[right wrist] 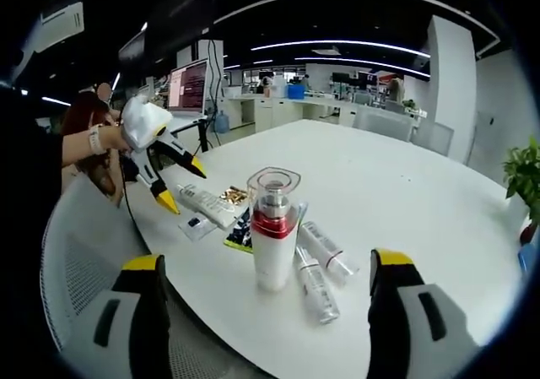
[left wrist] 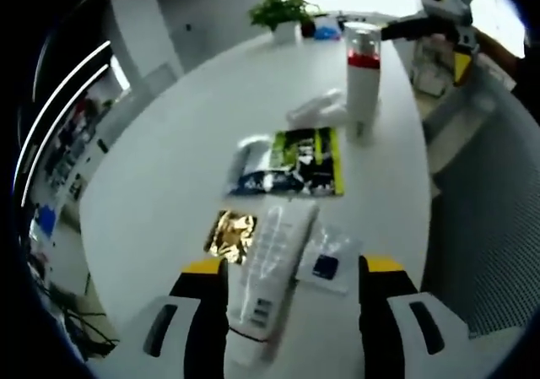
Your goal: Arrange the skincare products in the storage area until every visible bottle or jar stands upright without overlapping.
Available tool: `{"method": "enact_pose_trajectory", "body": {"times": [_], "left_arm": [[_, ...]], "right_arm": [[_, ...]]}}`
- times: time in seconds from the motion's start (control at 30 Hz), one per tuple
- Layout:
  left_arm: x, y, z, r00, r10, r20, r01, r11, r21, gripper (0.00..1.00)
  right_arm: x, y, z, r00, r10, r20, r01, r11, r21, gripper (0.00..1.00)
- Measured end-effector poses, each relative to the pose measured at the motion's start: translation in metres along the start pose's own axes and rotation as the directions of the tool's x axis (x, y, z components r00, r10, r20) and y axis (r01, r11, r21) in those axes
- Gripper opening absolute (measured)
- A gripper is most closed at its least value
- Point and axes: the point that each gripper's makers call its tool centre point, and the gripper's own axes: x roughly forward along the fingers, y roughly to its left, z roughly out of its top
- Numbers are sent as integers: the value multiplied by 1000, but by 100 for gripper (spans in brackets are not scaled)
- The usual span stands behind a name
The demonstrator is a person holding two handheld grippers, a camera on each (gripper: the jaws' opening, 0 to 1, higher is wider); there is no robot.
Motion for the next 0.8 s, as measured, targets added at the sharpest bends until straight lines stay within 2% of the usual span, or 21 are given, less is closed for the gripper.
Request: {"method": "enact_pose_trajectory", "body": {"times": [0.3, 0.37, 0.43, 0.47, 0.57, 0.8], "left_arm": [[8, 10, 0, 1000, -6, -29, 6, 1000, -3, 46], [9, 17, -5, 997, 19, -77, -15, 998, 54, 44], [12, 13, -1, 998, -13, -59, 14, 1000, 23, 43], [13, 10, 3, 998, -45, -36, 45, 999, -16, 42], [16, 14, 2, 997, -38, -62, 39, 999, 15, 36], [27, 15, 1, 992, -54, -114, 60, 997, 55, 32]], "right_arm": [[-1, 3, -4, 1000, -4, -1, 4, 1000, 7, 100], [-2, 2, -2, 1000, -15, 8, 15, 1000, 9, 100], [-2, 1, -1, 1000, -15, 10, 14, 1000, 15, 100], [-2, 1, -1, 1000, -18, 12, 18, 1000, 15, 100], [-3, 1, -2, 1000, -22, 7, 22, 1000, 7, 100], [-5, 1, -3, 1000, -20, 6, 20, 1000, 15, 100]]}}
